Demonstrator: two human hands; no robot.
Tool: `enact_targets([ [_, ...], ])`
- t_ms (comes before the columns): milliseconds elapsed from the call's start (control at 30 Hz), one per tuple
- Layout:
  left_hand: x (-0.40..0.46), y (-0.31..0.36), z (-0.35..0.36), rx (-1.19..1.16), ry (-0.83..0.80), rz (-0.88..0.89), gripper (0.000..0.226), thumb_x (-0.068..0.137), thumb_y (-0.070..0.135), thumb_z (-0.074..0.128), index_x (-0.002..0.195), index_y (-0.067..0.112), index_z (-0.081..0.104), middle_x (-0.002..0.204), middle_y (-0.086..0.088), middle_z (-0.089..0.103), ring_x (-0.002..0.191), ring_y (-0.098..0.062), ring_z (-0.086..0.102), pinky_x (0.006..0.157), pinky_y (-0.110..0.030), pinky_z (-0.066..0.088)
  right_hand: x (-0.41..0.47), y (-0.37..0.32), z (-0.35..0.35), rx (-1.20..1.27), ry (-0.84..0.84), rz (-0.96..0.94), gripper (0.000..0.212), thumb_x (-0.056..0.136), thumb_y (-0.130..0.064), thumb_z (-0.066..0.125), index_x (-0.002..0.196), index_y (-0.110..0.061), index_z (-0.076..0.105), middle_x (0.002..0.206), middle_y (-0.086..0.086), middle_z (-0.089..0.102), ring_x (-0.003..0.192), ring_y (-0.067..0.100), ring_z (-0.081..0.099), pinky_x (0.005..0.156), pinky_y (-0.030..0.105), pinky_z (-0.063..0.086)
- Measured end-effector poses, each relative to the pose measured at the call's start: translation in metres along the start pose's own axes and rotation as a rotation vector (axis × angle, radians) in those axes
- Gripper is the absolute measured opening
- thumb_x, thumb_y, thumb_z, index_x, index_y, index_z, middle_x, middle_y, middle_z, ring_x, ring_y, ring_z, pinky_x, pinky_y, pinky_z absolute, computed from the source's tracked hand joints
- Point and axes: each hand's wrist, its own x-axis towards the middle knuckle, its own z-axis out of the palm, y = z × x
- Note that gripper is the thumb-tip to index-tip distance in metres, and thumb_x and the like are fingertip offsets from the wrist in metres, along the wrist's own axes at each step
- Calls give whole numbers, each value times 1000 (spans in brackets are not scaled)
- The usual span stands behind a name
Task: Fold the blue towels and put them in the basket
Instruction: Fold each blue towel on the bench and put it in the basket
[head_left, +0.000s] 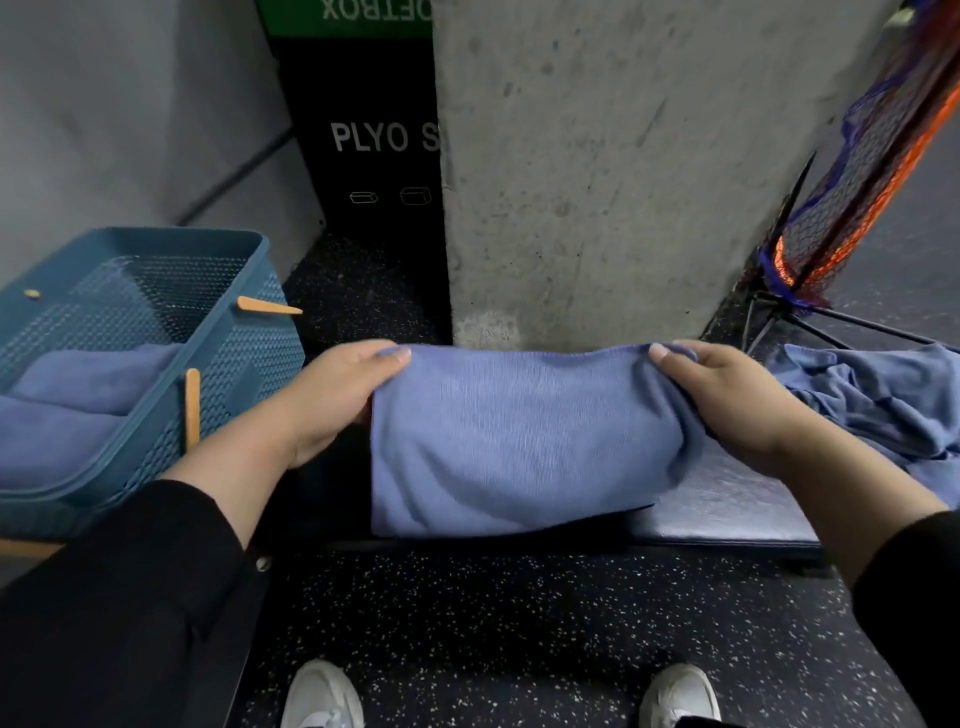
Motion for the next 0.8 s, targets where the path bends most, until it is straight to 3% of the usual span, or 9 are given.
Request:
enact_targets([
  [67, 16, 2, 2, 39, 141, 76, 41, 95, 41, 56, 94, 1, 63, 89, -5, 62, 86, -17, 53, 79, -37, 39, 19, 3, 4, -11, 94, 0, 37, 103, -34, 50, 101, -3, 70, 90, 14, 74, 73, 9, 60, 63, 20, 50],
  [133, 34, -2, 7, 205, 283, 128, 45, 94, 44, 53, 86, 0, 57, 78, -2, 53, 76, -14, 45, 71, -35, 35, 41, 10, 11, -49, 174, -2, 38, 102, -39, 50, 96, -7, 69, 79, 2, 68, 69, 7, 55, 61, 22, 47],
  [233, 57, -13, 20, 436, 431, 122, 41, 102, 34, 49, 82, -1, 50, 70, -3, 46, 66, -14, 38, 57, -34, 28, 68, 24, 27, -160, 160, 23, 40, 102, -41, 47, 88, -7, 64, 72, -3, 60, 69, 12, 50, 62, 29, 40],
  [400, 76, -49, 35, 710, 288, 30, 37, 105, 31, 45, 75, 10, 47, 68, -4, 52, 68, -25, 49, 57, -37, 30, 81, 51, 49, -478, 54, 82, 39, 104, -32, 44, 86, -2, 60, 71, 8, 61, 70, 25, 55, 61, 33, 35],
  [533, 74, -57, 39, 873, 250, 10, 39, 106, 33, 40, 71, 16, 43, 73, -5, 56, 73, -29, 55, 60, -37, 34, 83, 57, 50, -546, 50, 94, 38, 105, -32, 42, 84, -4, 57, 78, 10, 62, 82, 31, 56, 67, 34, 34],
  [600, 70, -54, 40, 942, 232, 17, 39, 106, 34, 38, 70, 18, 38, 69, -3, 52, 69, -26, 51, 58, -37, 29, 79, 56, 48, -582, 11, 97, 36, 105, -32, 41, 82, -8, 55, 80, 7, 60, 83, 29, 55, 68, 33, 32],
  [700, 59, -52, 39, 1019, 184, 34, 39, 106, 35, 38, 72, 16, 38, 69, -3, 53, 68, -27, 52, 57, -37, 29, 66, 53, 42, -635, -51, 99, 40, 105, -32, 41, 70, -14, 44, 66, 0, 50, 69, 23, 46, 59, 33, 29],
  [800, 44, -50, 39, 1023, 119, 20, 37, 104, 36, 40, 78, 11, 45, 72, -4, 56, 70, -25, 53, 57, -36, 32, 51, 50, 36, -674, -118, 117, 41, 105, -34, 42, 70, -13, 44, 64, 2, 50, 59, 16, 43, 54, 22, 32],
])
